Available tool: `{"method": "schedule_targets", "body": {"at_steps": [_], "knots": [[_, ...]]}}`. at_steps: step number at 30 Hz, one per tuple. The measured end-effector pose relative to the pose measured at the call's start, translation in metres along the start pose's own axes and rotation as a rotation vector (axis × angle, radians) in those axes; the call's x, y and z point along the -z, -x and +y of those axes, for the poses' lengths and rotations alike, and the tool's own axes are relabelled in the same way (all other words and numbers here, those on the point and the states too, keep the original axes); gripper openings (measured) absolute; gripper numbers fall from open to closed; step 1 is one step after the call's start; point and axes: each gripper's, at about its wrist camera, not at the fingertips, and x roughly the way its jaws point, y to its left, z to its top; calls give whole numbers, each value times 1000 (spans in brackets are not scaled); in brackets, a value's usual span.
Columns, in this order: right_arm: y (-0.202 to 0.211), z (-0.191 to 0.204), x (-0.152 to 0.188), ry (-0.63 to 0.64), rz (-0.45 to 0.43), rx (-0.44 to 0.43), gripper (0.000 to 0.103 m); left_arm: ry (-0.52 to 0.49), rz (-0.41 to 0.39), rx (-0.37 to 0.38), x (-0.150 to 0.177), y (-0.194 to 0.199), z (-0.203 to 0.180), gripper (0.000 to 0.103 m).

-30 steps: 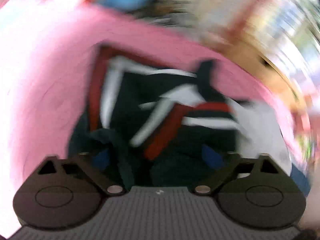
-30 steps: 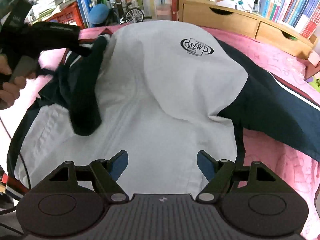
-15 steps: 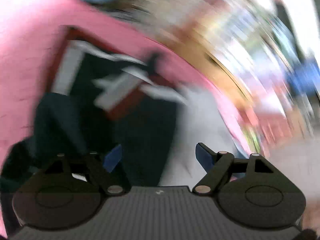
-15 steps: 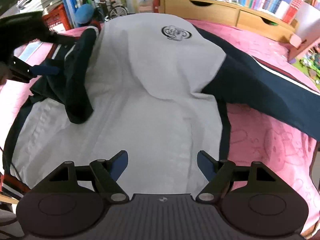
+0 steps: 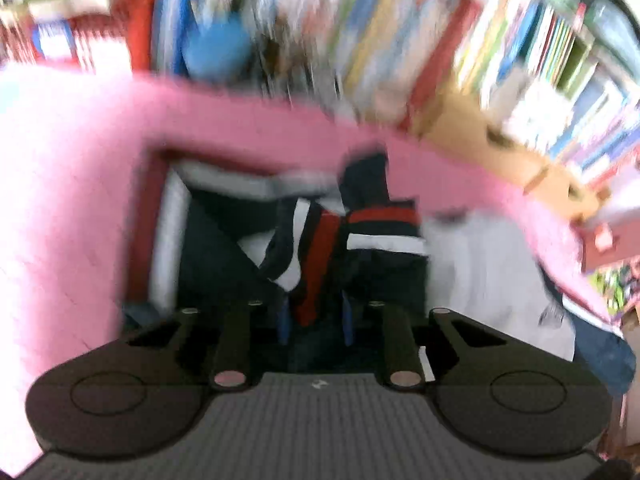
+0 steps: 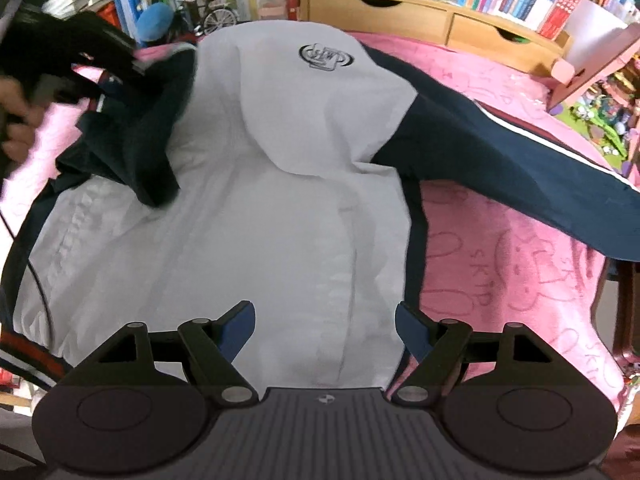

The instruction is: Fold clothes

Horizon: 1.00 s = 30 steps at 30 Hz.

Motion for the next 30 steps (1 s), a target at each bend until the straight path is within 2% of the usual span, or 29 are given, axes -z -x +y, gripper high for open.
{"method": "schedule_targets", "body": {"at_steps": [5,6,9,11,12,14,16,17,18,20,21,23,27,30], "knots": [[-3,-5,-4,-34,-5,16,78,-51,-235,-153,-65,76,58,21],[-4,-4,-6,-32,-8,19,78,-80,-278,-207,-79,91,70,21],[-7,-2,-13,-25,-19,26,78,-192,-378,-444,-122,129,113,22],[-10,1,-19,-11,-21,29,78,-270,-359,-661,-143,131,143,29],[-11,2,-23,-2,-23,28,78,-263,-302,-715,-147,123,158,31],[-12,5,-33,17,-40,26,78,-249,-185,-823,-156,106,187,55],[-13,4,-47,44,-68,21,78,-233,-66,-929,-164,89,217,62],[-12,5,-59,66,-94,26,78,-219,-21,-953,-166,83,228,62],[-12,4,-71,84,-120,32,78,-196,-21,-898,-161,82,229,63],[-14,3,-107,107,-188,38,78,-187,-34,-793,-149,77,220,77],[-17,3,-126,118,-219,41,78,-218,-33,-772,-145,70,209,80],[-37,8,-165,130,-240,40,79,-278,-31,-717,-135,56,187,81],[-77,18,-243,152,-275,37,77,-353,-18,-447,-117,37,131,81],[-117,33,-259,148,-126,-7,58,-384,4,-237,-102,25,92,81]]}}
